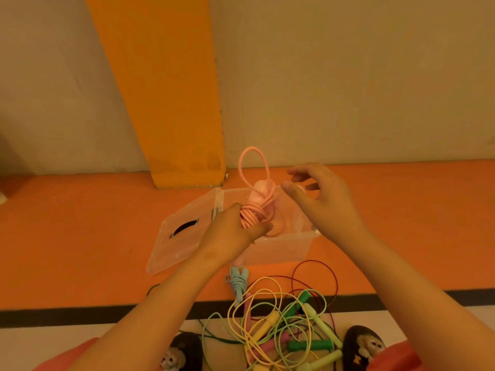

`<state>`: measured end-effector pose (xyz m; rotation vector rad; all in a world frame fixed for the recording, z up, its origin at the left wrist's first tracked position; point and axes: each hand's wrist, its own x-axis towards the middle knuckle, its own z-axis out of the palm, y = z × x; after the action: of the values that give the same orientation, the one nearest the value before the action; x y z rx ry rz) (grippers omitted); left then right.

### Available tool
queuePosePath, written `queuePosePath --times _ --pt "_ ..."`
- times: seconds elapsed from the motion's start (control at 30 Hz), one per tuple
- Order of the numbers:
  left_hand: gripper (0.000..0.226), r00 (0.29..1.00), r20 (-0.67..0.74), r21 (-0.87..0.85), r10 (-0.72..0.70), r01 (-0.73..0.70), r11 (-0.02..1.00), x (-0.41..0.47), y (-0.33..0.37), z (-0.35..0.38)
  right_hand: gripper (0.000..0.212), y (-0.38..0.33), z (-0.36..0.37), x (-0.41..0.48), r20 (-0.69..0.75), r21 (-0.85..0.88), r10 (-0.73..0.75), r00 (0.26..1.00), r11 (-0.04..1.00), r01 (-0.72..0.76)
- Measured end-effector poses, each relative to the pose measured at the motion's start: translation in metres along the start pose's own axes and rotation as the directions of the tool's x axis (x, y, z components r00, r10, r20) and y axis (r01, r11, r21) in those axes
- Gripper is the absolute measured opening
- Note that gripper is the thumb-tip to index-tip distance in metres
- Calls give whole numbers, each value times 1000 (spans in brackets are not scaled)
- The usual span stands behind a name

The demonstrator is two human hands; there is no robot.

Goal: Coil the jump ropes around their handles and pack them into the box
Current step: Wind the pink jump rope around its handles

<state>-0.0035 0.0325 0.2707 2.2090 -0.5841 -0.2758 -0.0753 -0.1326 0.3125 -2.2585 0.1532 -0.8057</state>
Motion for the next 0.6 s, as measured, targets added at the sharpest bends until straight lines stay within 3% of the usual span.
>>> queuePosePath --times 0.1,0.2,0.27,0.37,0.47,0.6 --pt "33 996 81 -86 43 -36 996 -6 7 -1 48 7 0 -2 39 -54 24 999 998 -22" --pt "32 986 151 -147 75 -53 988 -11 13 0 26 7 1 -3 65 -71 -1 998 997 6" --pt "30 977 195 -188 89 -52 981 -12 15 -1 13 7 2 -4 55 -23 -10 998 1000 12" --pt "27 949 294 -226 112 -45 973 -15 17 -2 13 1 0 -1 57 117 9 998 993 -15" --pt "24 907 401 -246 125 -24 969 -20 18 2 5 -5 -2 3 205 147 100 974 980 -132" --pt "26 886 447 -290 121 16 957 -24 19 7 16 -5 3 5 367 13 152 918 986 -168"
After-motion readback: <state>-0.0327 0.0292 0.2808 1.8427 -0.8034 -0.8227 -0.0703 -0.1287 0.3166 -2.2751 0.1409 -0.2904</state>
